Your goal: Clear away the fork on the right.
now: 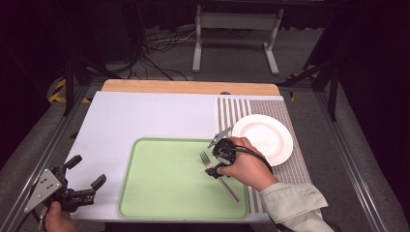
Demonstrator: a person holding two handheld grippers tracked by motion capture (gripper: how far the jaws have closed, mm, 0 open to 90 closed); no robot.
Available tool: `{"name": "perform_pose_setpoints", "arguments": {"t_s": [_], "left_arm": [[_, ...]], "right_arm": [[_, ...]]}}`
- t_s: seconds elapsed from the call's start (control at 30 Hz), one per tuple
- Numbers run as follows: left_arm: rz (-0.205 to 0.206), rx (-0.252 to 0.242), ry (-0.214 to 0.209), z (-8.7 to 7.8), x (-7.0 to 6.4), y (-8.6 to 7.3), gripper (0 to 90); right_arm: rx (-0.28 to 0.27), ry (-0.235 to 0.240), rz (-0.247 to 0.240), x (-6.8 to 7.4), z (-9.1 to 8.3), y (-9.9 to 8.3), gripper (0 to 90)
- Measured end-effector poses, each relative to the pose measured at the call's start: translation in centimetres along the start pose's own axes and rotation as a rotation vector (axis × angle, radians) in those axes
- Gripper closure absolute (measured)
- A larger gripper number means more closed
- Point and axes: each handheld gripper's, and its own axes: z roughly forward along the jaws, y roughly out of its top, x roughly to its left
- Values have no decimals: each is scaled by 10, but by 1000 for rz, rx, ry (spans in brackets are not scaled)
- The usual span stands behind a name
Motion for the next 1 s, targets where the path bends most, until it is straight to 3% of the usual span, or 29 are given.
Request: {"name": "perform_pose_setpoints", "arguments": {"t_s": [0.07,0.1,0.17,0.2,0.27,0.33,0.53,0.6,0.77,1.0], "left_arm": [[0,1,1,0,0,0,3],[0,0,0,0,0,0,3],[1,-1,1,0,0,0,3],[0,-2,2,0,0,0,3],[0,-1,2,0,0,0,3],[0,0,1,0,0,0,3],[-1,-1,2,0,0,0,3],[0,-2,1,0,0,0,3],[-1,-3,0,0,0,0,3],[-1,-2,-1,0,0,0,3]], "right_arm": [[-20,-21,-12,-2,-1,1,296],[-48,-27,-57,-3,0,3,321],[-64,-23,-84,-4,0,4,387],[-84,-22,-122,-4,1,5,422],[-80,-13,-134,-5,3,5,557],[-86,-6,-116,-5,6,5,632],[-84,21,-158,-5,20,5,827],[-86,33,-174,-5,24,5,850],[-68,59,-159,-4,32,4,899],[-42,65,-178,-2,40,3,900]]}}
